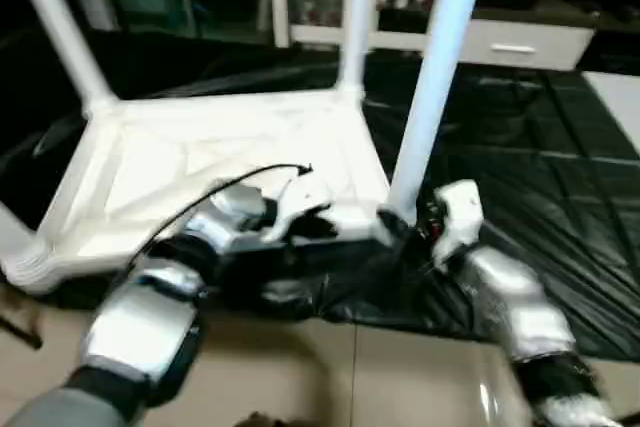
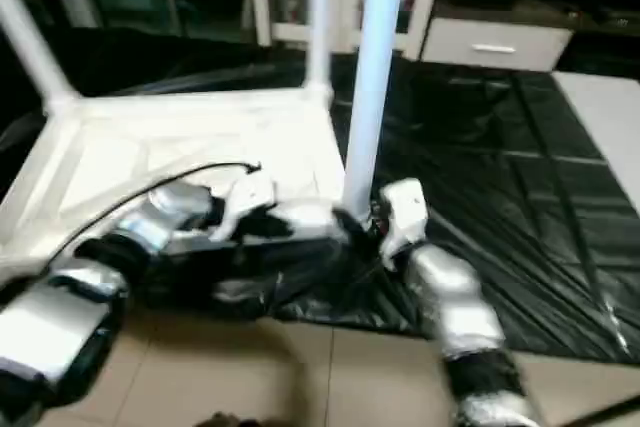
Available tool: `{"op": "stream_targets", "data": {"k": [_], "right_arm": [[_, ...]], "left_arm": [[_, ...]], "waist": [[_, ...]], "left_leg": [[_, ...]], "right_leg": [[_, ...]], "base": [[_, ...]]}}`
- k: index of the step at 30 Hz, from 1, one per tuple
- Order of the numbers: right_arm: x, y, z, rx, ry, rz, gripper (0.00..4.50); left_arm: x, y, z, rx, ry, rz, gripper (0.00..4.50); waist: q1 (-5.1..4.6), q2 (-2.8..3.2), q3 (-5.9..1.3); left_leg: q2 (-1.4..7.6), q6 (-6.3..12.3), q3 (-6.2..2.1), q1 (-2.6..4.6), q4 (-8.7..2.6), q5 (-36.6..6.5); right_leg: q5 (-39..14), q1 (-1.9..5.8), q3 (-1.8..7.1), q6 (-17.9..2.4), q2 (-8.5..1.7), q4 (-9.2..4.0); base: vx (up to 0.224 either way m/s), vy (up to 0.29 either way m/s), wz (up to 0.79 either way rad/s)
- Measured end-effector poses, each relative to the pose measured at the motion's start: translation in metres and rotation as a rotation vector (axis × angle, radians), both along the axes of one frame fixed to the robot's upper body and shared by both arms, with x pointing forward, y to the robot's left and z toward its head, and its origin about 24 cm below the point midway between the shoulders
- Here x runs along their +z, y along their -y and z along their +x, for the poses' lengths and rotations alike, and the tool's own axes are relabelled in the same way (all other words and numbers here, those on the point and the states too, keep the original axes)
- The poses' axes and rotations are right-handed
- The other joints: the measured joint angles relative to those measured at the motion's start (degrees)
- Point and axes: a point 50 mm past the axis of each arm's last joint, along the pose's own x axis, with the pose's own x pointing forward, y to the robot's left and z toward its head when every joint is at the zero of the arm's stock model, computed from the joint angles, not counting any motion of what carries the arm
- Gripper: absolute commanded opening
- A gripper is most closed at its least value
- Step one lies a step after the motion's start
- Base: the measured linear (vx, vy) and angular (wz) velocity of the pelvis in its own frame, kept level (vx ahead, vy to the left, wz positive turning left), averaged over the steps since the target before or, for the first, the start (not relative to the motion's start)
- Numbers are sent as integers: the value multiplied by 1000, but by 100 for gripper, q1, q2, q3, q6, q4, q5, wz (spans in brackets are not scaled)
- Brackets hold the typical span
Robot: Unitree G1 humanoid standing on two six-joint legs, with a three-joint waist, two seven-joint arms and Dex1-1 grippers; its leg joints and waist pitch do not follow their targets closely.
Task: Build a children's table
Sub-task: Rotate leg to tighten
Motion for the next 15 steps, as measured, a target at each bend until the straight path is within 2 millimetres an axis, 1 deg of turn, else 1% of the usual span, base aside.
{"op": "stream_targets", "data": {"k": [2, 4, 6, 8, 9, 10, 12, 13, 14, 15], "right_arm": [[1, -7, 8, -97, -9, -11, 266], [3, -19, 17, -202, -13, -31, 266], [3, -21, 20, -239, -8, -47, 266], [2, -25, 19, -228, 8, -41, 266], [2, -25, 19, -218, 17, -35, 301], [2, -22, 17, -197, 29, -24, 301], [1, -17, 13, -172, 45, -10, 337], [0, -12, 9, -133, 59, -28, 340], [0, -8, 6, -106, 69, -40, 354], [-1, -7, 4, -80, 71, -44, 354]], "left_arm": [[-1, 5, 2, 47, 14, -7, 0], [-2, 12, 4, 100, 37, -4, 0], [-2, 15, 4, 112, 50, -4, 0], [-1, 16, 5, 111, 53, -1, 0], [-1, 16, 5, 108, 53, -2, 0], [-1, 15, 5, 98, 52, -1, 0], [0, 14, 4, 78, 50, -4, 0], [1, 14, 4, 64, 49, -5, 0], [1, 13, 4, 56, 50, -4, 0], [2, 12, 4, 52, 52, -1, 0]], "waist": [[-33, -1, -1], [-58, 1, -1], [-57, 1, -1], [-51, 3, -2], [-45, 3, -2], [-39, 3, -2], [-22, 4, -2], [-7, 3, -2], [-1, 3, -2], [-7, 3, -2]], "left_leg": [[-2, 0, 1, 5, 0, 0], [-3, -1, 2, 9, -1, 0], [-3, -1, 3, 9, -2, -1], [-3, -1, 3, 9, -5, -1], [-3, -1, 3, 9, -6, 0], [-3, 0, 3, 8, -6, 0], [-3, 0, 3, 4, -12, 0], [-1, 0, 2, 0, -13, 0], [1, 0, 2, -5, -13, 0], [1, 1, 2, -5, -12, 0]], "right_leg": [[0, -11, 0, 0, -2, -5], [1, -14, 1, 1, -4, -5], [1, -12, 0, 2, -4, -5], [5, -7, 0, 4, -4, -5], [10, 0, 0, 5, -4, -5], [14, 1, -2, 5, -4, -5], [15, -1, -6, 6, -4, -5], [14, -2, -13, 8, -4, -6], [14, -5, -17, 8, -4, -6], [14, -6, -17, 8, -4, -5]], "base": [[0, 0, 0], [0, 0, 0], [0, 0, 0], [0, 0, 0], [0, 0, 0], [0, 0, 0], [0, 0, 0], [0, 0, 0], [0, 0, 0], [0, 0, 0]]}}
